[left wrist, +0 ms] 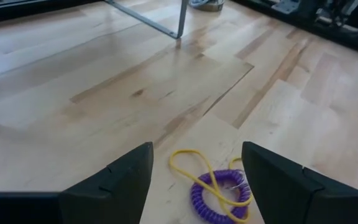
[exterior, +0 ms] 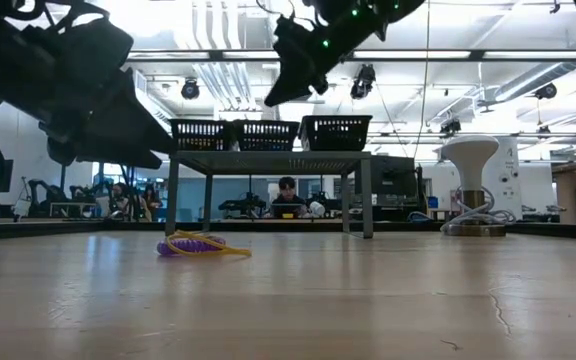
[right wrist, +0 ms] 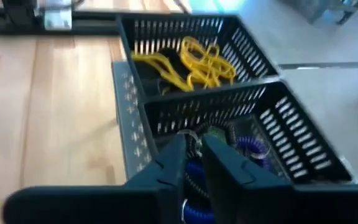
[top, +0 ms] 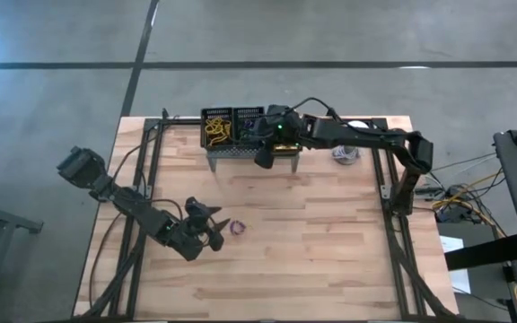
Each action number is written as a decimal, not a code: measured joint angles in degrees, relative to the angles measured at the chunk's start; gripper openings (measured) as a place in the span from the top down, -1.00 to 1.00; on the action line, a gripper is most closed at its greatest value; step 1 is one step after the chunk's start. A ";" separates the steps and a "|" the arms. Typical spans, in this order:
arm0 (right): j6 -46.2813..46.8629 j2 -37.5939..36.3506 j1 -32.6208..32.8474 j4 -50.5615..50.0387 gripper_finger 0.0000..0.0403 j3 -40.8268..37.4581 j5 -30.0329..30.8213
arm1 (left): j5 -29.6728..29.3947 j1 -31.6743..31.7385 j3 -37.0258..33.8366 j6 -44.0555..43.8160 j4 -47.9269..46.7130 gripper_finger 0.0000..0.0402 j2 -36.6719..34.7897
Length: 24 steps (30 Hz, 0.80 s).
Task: Pick & Place Office Desk Supplies
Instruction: Put the black spring keychain into the middle black bin on the shelf, then put the violet spring keychain into the middle black bin on the shelf
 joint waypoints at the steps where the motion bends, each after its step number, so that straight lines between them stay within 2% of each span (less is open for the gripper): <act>1: 0.45 -0.06 0.06 -0.07 0.71 0.55 0.05 | 0.16 0.00 -0.02 -0.02 -0.16 -0.25 0.00; 6: 0.48 -2.37 1.45 -2.04 0.45 1.09 0.32 | 0.74 0.00 -0.02 -0.02 -0.13 -0.25 0.00; 11: -0.79 -6.86 8.39 -3.26 0.38 -1.50 0.15 | 1.02 0.00 -0.02 -0.02 -0.16 -0.25 0.00; 15: -1.82 -9.07 16.92 -2.01 0.41 -8.27 0.36 | 1.07 0.00 -0.06 -0.02 -0.22 -0.25 0.00; 24: 5.24 -9.59 34.11 16.08 0.54 -30.17 0.49 | 4.71 0.00 -0.07 0.62 -0.62 -0.25 0.32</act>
